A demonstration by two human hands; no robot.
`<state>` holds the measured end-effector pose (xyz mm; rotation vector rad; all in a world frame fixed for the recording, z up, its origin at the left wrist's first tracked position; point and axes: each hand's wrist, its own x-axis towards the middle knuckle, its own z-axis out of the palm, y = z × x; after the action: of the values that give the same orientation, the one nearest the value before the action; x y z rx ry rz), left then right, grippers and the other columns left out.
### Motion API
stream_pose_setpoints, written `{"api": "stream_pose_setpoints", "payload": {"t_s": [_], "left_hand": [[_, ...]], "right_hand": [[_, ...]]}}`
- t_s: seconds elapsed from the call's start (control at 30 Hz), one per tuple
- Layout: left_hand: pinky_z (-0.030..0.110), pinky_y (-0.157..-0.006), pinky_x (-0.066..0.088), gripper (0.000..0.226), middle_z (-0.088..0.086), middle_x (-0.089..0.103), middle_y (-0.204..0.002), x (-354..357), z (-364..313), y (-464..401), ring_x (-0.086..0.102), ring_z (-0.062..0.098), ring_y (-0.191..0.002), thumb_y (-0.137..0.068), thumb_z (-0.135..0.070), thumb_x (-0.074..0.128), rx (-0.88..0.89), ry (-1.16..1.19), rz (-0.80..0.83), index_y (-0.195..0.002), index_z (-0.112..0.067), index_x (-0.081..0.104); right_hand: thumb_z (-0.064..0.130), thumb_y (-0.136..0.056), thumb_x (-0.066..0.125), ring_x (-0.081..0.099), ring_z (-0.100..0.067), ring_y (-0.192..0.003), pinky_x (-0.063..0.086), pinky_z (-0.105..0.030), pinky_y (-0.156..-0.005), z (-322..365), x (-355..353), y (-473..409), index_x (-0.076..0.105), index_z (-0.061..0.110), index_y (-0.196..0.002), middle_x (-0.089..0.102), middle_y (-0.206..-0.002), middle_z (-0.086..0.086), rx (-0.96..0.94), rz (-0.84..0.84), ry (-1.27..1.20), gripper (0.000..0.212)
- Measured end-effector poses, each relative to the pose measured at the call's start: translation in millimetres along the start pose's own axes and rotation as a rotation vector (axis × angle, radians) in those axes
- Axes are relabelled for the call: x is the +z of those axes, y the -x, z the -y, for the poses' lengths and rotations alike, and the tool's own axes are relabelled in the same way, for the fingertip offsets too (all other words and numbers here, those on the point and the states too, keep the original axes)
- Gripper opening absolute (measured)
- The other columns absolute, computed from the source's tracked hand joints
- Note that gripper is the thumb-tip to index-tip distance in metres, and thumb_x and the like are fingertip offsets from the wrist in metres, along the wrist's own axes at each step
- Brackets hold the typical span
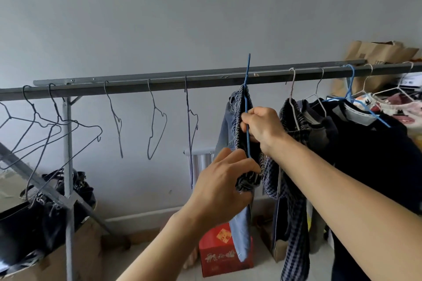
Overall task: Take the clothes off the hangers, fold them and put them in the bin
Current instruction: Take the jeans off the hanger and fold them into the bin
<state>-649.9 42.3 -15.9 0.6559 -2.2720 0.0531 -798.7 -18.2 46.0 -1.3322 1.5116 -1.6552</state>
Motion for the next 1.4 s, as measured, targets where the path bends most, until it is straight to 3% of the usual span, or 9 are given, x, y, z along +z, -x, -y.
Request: {"api": "stream_pose_setpoints", "payload": {"t_s": [0.13, 0.3, 0.47, 0.6, 0.73, 0.93, 1.17, 1.3, 1.4], "left_hand": [[0.032, -0.057, 0.045, 0.031, -0.015, 0.056, -0.09, -11.2, 10.2, 20.6, 0.038, 0.005, -0.088, -0.071, -0.018, 0.074, -0.052, -0.011, 0.057, -0.095, -0.032, 0.06], [0.032, -0.08, 0.042, 0.033, -0.009, 0.058, -0.102, -14.8, 14.7, 30.4, 0.043, 0.01, -0.098, -0.085, -0.038, 0.072, -0.2, -0.002, 0.178, -0.111, -0.021, 0.063], [0.03, -0.071, 0.036, 0.036, -0.01, 0.046, -0.082, -21.2, 5.8, 22.2, 0.043, 0.012, -0.087, -0.085, -0.047, 0.071, -0.168, 0.1, 0.263, -0.095, -0.013, 0.064], [0.033, -0.076, 0.042, 0.04, -0.008, 0.056, -0.094, -25.6, -5.5, 26.3, 0.045, 0.01, -0.096, -0.087, -0.056, 0.063, -0.087, 0.126, 0.329, -0.104, -0.02, 0.067], [0.033, -0.07, 0.039, 0.031, -0.012, 0.049, -0.089, -12.6, -16.5, 41.1, 0.036, 0.009, -0.093, -0.092, -0.051, 0.058, -0.085, 0.108, 0.374, -0.103, -0.023, 0.065], [0.039, -0.08, 0.042, 0.031, -0.001, 0.048, -0.09, 0.4, 9.3, 33.4, 0.046, 0.025, -0.1, -0.095, -0.042, 0.058, -0.239, 0.092, 0.362, -0.087, -0.012, 0.059], [0.03, -0.065, 0.041, 0.021, 0.006, 0.062, -0.081, 31.0, 37.3, 25.4, 0.059, 0.026, -0.077, -0.093, -0.021, 0.059, -0.691, 0.339, 0.217, -0.073, -0.018, 0.055], [0.024, -0.057, 0.041, 0.02, -0.004, 0.059, -0.067, 37.1, 44.0, 36.5, 0.053, 0.01, -0.059, -0.093, -0.019, 0.061, -0.829, 0.493, 0.124, -0.073, -0.017, 0.063], [0.03, -0.062, 0.049, 0.018, -0.002, 0.064, -0.066, 32.3, 45.6, 42.1, 0.058, 0.016, -0.06, -0.087, -0.027, 0.063, -0.856, 0.537, 0.09, -0.073, -0.017, 0.067]], "right_hand": [[-0.004, -0.089, 0.048, 0.02, -0.011, -0.033, 0.014, -0.016, -0.036, 4.6, 2.1, 1.3, 0.051, 0.006, -0.066, 0.042, -0.056, -0.009, 0.165, -0.035, -0.066, 0.025], [-0.003, -0.092, 0.046, 0.023, -0.009, -0.033, 0.016, -0.016, -0.034, -1.3, 11.5, 26.4, 0.059, 0.0, -0.075, 0.04, -0.047, -0.003, 0.276, 0.097, 0.045, 0.022], [-0.001, -0.096, 0.037, 0.021, -0.007, -0.036, 0.014, -0.017, -0.037, 11.4, 13.0, 34.7, 0.055, 0.002, -0.084, 0.036, -0.043, 0.003, 0.35, 0.211, 0.106, 0.022], [-0.005, -0.094, 0.03, 0.019, -0.005, -0.028, 0.013, -0.015, -0.031, 7.0, 7.5, 34.5, 0.05, 0.004, -0.08, 0.032, -0.035, 0.006, 0.409, 0.136, 0.029, 0.027], [-0.011, -0.091, 0.028, 0.013, -0.006, -0.028, 0.01, -0.012, -0.034, -3.4, 12.8, 31.4, 0.04, 0.014, -0.075, 0.024, -0.038, 0.004, 0.427, 0.013, -0.124, 0.032], [-0.006, -0.094, 0.031, 0.017, -0.005, -0.025, 0.012, -0.014, -0.029, 16.3, -0.1, 32.3, 0.047, 0.006, -0.078, 0.031, -0.034, 0.005, 0.443, 0.152, 0.01, 0.026], [0.01, -0.102, 0.031, 0.019, -0.003, -0.025, 0.012, -0.014, -0.026, 87.0, -29.2, 26.5, 0.042, 0.01, -0.079, 0.031, -0.037, 0.007, 0.417, 0.382, 0.173, 0.026], [0.01, -0.101, 0.032, 0.016, -0.004, -0.029, 0.011, -0.014, -0.03, 108.5, -38.0, 21.3, 0.041, 0.013, -0.08, 0.027, -0.038, 0.007, 0.273, 0.342, 0.2, 0.023], [0.004, -0.096, 0.028, 0.014, -0.006, -0.033, 0.012, -0.015, -0.035, 95.6, -25.3, 8.1, 0.038, 0.016, -0.074, 0.026, -0.038, 0.007, 0.157, 0.29, 0.189, 0.027]]}}
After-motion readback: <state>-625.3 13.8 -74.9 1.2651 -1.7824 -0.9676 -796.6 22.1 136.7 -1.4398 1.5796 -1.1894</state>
